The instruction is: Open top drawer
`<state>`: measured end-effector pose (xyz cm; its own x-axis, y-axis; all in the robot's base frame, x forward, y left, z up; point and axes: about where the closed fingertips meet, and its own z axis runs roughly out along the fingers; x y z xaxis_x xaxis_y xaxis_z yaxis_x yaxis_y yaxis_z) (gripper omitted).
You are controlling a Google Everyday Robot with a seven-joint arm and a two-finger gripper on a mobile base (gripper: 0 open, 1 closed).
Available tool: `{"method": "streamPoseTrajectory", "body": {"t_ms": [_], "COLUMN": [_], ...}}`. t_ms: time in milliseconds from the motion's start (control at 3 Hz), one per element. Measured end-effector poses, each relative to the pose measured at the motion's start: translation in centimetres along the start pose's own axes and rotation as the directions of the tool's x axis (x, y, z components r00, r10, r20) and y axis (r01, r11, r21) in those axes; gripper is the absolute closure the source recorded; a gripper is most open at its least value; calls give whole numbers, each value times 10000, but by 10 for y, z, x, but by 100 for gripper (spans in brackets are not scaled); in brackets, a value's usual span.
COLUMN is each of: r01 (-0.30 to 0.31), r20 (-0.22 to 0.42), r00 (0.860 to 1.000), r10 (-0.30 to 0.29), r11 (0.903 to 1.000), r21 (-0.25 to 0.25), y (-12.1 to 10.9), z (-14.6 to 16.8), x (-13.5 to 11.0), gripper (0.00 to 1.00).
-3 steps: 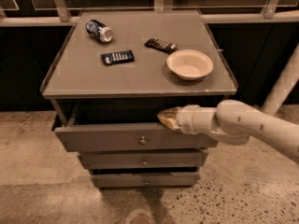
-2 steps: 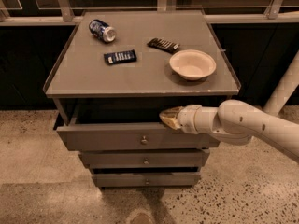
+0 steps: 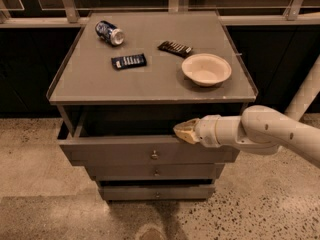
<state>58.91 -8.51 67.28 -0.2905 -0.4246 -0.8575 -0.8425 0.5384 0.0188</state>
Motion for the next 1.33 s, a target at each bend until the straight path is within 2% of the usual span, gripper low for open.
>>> {"method": "streamPoseTrajectory", "body": {"t_ms": [333,1000,1333], "r01": [-63,-29,-34], "r20": [-38,-229,-186], "r00": [10000,9997,9998], "r10": [61,13,9], "r11": [9981,9976,9904], "r21": [-610,-696,-1384], "y": [14,16,32], "z": [-3,3,5], "x": [1,3,8], "gripper": [100,100,100]}}
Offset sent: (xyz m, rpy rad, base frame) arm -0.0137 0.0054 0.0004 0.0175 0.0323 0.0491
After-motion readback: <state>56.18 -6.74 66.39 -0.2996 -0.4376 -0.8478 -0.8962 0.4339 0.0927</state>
